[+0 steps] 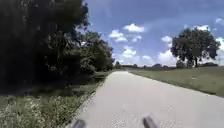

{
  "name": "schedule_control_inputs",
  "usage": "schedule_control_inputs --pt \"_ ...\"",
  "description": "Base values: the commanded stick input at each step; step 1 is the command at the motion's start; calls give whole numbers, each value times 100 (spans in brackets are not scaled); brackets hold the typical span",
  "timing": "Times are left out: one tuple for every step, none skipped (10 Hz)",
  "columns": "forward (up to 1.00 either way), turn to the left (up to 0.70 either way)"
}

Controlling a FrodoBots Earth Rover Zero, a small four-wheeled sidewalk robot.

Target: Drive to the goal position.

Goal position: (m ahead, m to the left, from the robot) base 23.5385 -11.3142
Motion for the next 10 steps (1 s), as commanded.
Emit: schedule_control_inputs --pt "70 0" --pt "70 0" --pt "70 0" --pt "70 0" --pt "70 0" --pt "70 0" --pt "70 0" --pt "70 0" --pt "70 0" --pt "70 0"
